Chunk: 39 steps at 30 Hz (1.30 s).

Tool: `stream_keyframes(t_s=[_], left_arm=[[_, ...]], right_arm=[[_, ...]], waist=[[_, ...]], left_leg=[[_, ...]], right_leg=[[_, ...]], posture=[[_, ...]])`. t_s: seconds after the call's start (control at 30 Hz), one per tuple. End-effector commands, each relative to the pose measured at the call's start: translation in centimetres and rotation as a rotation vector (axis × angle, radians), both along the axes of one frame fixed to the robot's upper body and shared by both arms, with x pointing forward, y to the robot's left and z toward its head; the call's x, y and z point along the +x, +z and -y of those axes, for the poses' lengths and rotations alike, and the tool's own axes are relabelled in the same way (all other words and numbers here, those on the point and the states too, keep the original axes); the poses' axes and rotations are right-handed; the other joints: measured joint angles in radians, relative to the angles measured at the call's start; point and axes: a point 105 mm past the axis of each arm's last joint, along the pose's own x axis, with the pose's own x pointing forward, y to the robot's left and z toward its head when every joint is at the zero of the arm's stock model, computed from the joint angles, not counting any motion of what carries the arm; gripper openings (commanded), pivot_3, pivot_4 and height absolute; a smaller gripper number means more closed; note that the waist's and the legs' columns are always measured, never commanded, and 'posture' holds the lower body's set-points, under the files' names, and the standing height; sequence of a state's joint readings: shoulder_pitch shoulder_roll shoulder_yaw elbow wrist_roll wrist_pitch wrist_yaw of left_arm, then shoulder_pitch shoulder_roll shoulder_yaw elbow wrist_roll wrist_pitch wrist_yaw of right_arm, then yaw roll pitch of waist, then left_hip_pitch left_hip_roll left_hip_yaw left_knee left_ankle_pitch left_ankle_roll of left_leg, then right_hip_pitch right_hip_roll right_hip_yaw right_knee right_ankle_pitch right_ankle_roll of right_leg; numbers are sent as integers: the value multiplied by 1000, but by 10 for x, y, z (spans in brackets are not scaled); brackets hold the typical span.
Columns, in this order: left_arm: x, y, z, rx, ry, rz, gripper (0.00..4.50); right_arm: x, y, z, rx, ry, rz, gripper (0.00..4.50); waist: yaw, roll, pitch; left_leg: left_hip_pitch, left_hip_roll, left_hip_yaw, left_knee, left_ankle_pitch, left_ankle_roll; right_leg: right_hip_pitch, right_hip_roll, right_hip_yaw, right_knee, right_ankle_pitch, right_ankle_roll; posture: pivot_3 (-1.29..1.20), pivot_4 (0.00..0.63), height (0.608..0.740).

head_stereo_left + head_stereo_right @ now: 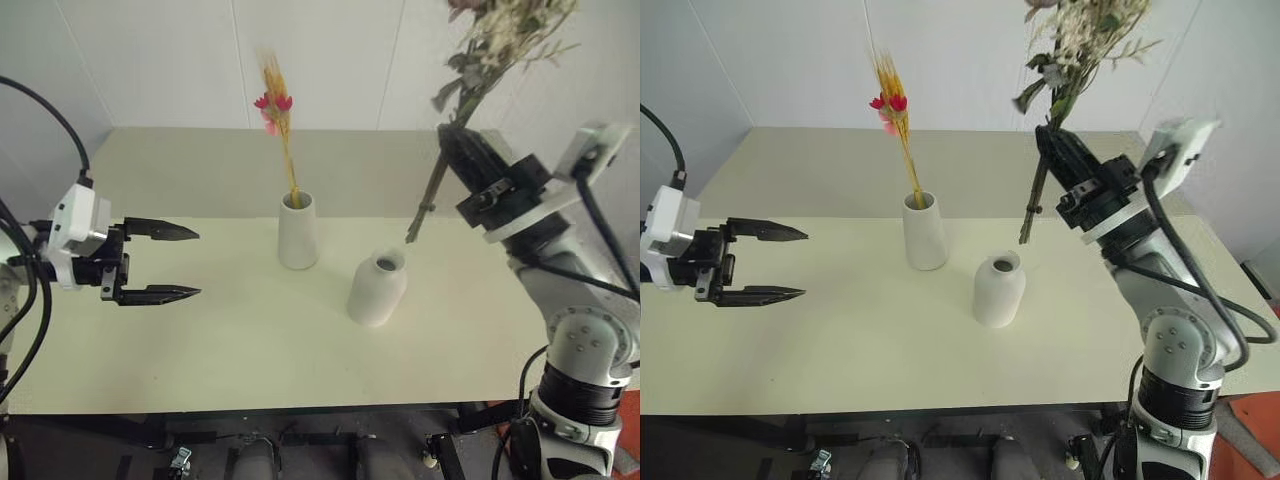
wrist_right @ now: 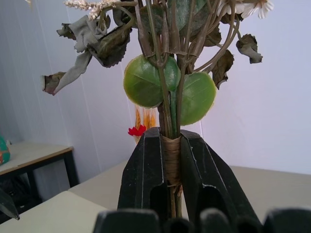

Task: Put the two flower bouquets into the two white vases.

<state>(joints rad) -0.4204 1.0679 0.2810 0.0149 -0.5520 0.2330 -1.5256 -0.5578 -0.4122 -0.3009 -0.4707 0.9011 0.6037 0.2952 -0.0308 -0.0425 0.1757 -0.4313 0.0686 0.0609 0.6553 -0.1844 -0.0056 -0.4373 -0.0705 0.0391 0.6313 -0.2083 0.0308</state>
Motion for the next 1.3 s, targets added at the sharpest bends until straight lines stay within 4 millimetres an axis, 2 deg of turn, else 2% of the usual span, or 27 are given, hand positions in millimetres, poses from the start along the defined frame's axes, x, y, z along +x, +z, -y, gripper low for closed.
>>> stream_keyframes(t_s=[0.03, 0.6, 0.77, 1.0, 1.17, 1.3], left_arm=[[-4, 12, -7, 16, 21, 58, 4269], [-5, 11, -17, 27, 55, 70, 4269], [-3, 12, -18, 27, 52, 75, 4269], [-1, 12, -17, 22, 44, 78, 4269], [1, 10, -16, 20, 37, 77, 4269], [3, 9, -16, 22, 35, 79, 4269]], right_arm=[[-2, 7, 2, 25, -1, 46, 215], [-1, -25, -19, 31, 33, -7, 215], [-7, -31, -21, 31, 42, 5, 215], [-23, -40, -27, 28, 125, -3, 2599], [-30, -54, -32, -34, 107, -35, 4401], [-34, -67, -26, -90, 72, -76, 4483]], waist=[[1, 0, 0], [12, 0, 0], [13, 0, 0], [14, 0, 0], [15, 0, 0], [16, 0, 0]], left_leg=[[0, 0, 0, 0, 0, 0], [0, 1, 0, 0, 0, 0], [0, 1, 0, 0, 0, 0], [0, 1, 0, 0, 0, 0], [0, 1, 0, 0, 0, 0], [0, 1, 0, 0, 0, 0]], right_leg=[[0, 0, 0, 0, 0, 0], [-1, 1, 0, 0, 0, 0], [-1, 1, 0, 0, 0, 0], [-1, 1, 0, 0, 0, -1], [-1, 1, 0, 0, -1, -1], [-1, 1, 0, 0, -1, -1]], posture=[[0, 150, 740], [0, 150, 740], [0, 150, 740], [0, 150, 740], [0, 150, 740], [0, 150, 740]])
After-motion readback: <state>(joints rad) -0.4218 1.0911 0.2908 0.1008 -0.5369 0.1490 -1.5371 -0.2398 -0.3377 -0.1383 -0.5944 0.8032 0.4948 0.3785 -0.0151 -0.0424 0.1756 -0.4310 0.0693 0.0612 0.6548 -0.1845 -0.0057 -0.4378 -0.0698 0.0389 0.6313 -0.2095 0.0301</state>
